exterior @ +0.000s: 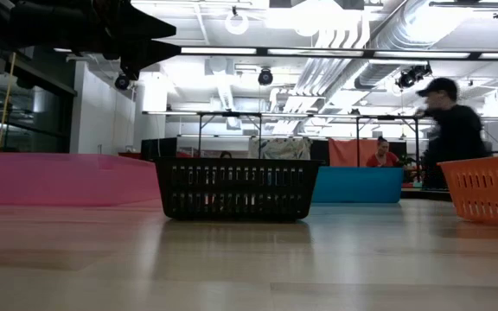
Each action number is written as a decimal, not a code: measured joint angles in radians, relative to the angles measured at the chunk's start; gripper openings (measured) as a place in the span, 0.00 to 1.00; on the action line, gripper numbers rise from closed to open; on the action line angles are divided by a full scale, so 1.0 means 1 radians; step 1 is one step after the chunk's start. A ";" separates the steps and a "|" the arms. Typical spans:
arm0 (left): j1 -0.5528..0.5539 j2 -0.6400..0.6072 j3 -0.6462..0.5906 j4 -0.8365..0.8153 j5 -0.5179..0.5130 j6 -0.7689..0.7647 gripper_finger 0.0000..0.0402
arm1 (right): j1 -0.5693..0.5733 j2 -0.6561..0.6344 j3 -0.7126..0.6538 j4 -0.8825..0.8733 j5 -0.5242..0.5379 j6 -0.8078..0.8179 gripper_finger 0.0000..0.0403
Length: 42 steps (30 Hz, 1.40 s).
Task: Sort Halloween decoration
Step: Put the white bone toy into the blue bin
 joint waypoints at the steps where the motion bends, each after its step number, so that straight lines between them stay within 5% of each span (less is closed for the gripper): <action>1: 0.000 0.000 0.000 0.000 0.000 -0.001 0.51 | -0.004 -0.003 0.000 0.034 0.041 -0.021 0.00; 13: 0.000 0.000 0.000 -0.009 0.000 -0.001 0.50 | -0.193 0.000 0.000 0.293 0.346 -0.536 0.00; 22: 0.000 0.000 0.000 -0.018 0.000 -0.001 0.51 | -0.430 -0.091 -0.239 0.638 0.119 -0.822 0.00; 33: 0.000 0.001 0.000 -0.059 0.000 0.018 0.51 | -0.610 -0.391 -0.599 1.390 0.090 -1.323 0.00; 38: -0.009 0.028 0.000 -0.059 0.000 0.045 0.51 | -0.741 -0.387 -0.777 1.790 -0.029 -1.459 0.00; 42: -0.022 0.079 -0.001 -0.029 -0.012 0.097 0.50 | -0.871 -0.371 -0.842 1.923 -0.152 -1.458 0.00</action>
